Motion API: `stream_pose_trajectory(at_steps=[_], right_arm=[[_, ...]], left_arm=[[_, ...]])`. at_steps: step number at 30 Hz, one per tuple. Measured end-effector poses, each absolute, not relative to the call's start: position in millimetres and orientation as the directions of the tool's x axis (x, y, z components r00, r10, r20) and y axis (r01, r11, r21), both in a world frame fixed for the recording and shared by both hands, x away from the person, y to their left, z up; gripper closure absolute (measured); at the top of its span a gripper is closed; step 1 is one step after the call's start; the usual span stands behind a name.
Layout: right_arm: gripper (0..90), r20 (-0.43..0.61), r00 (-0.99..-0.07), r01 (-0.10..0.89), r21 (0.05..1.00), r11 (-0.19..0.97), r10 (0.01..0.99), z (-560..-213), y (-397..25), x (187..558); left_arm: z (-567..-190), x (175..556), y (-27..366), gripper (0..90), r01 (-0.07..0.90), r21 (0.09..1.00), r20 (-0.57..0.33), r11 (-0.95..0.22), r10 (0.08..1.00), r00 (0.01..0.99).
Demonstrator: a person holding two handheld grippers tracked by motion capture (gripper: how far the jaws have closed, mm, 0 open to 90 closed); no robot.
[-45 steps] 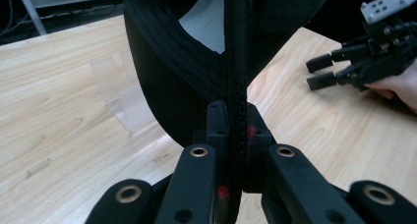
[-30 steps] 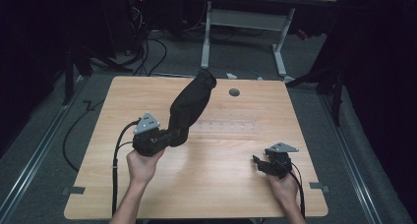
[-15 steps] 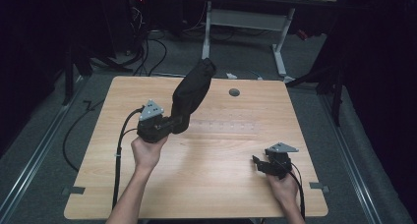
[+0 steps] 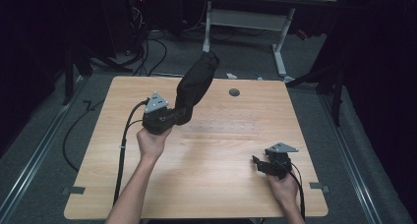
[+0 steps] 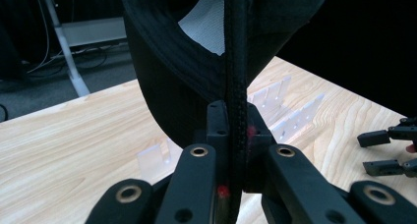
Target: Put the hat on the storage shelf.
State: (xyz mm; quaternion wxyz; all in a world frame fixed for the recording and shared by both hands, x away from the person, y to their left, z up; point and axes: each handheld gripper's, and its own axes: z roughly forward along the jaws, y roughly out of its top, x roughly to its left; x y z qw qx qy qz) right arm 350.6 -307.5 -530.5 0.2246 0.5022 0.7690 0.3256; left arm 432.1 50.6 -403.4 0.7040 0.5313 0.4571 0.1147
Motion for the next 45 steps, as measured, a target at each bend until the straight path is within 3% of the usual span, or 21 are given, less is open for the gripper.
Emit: stream_pose_trajectory(at_steps=[18, 45], right_arm=[[37.6, -0.018, -0.395, 0.627, 0.726, 0.283, 0.919, -530.4, -307.3, 350.4], [37.5, -0.019, -0.395, 0.626, 0.726, 0.284, 0.919, -530.5, -307.2, 350.1]], left_arm=[[-424.1, 446.6, 43.2, 85.8, 0.317, 0.869, -0.495, 0.38, 0.667, 0.558], [-451.8, 446.8, 47.7, 85.6, 0.35, 0.835, -0.549, 0.423, 0.668, 0.503]])
